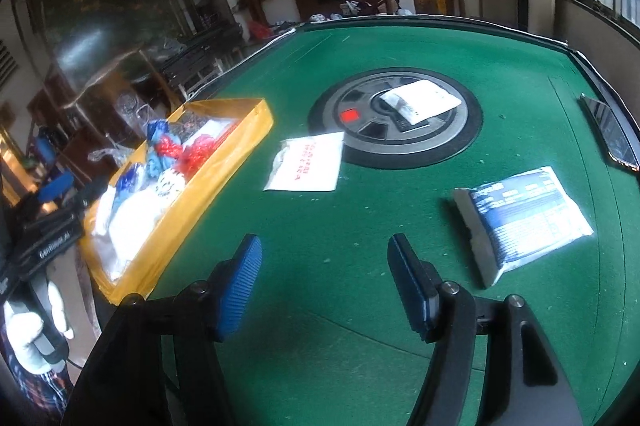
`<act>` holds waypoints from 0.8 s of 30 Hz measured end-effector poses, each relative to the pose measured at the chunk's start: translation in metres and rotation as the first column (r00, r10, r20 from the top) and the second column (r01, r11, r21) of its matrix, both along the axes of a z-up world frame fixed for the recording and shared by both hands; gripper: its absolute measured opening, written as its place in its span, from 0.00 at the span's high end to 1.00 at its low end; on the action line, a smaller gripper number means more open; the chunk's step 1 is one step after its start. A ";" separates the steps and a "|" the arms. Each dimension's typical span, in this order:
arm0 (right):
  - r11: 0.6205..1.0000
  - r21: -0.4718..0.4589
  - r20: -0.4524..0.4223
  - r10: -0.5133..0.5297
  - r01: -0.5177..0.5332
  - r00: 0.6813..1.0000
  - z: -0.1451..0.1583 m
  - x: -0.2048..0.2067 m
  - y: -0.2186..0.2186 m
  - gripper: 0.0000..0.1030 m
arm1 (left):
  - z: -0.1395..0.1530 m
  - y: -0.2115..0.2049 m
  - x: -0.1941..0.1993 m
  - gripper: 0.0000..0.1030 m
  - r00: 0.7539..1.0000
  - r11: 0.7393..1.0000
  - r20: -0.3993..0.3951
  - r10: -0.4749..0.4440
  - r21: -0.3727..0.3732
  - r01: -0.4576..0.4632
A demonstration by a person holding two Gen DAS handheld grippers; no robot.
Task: Organize soft objects
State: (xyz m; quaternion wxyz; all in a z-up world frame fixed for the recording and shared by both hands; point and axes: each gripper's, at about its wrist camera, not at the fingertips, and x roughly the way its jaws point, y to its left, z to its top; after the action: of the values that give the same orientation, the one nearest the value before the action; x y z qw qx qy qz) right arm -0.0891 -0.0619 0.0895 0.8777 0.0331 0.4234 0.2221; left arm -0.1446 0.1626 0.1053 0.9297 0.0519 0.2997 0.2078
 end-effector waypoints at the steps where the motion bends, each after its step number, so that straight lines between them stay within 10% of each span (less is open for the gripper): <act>1: 1.000 -0.020 0.008 0.022 -0.022 1.000 -0.001 -0.005 0.011 0.41 | 0.005 0.003 -0.006 0.18 0.999 1.000 0.037 0.029 0.010 -0.030; 4: 0.993 -0.078 0.023 0.091 -0.089 0.996 -0.007 -0.020 0.045 0.40 | 0.019 0.015 -0.021 0.00 0.992 0.998 0.118 0.040 -0.059 -0.033; 24: 0.953 -0.204 0.051 0.240 -0.225 0.969 -0.011 -0.051 0.150 0.40 | 0.005 0.080 -0.033 0.00 0.984 0.957 0.111 0.141 -0.268 -0.107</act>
State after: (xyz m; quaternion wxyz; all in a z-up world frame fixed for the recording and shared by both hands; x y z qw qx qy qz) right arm -0.1403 0.0878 0.0780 0.8598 -0.1123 0.4107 0.2820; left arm -0.1777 0.2425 0.1104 0.9308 -0.1034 0.2666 0.2275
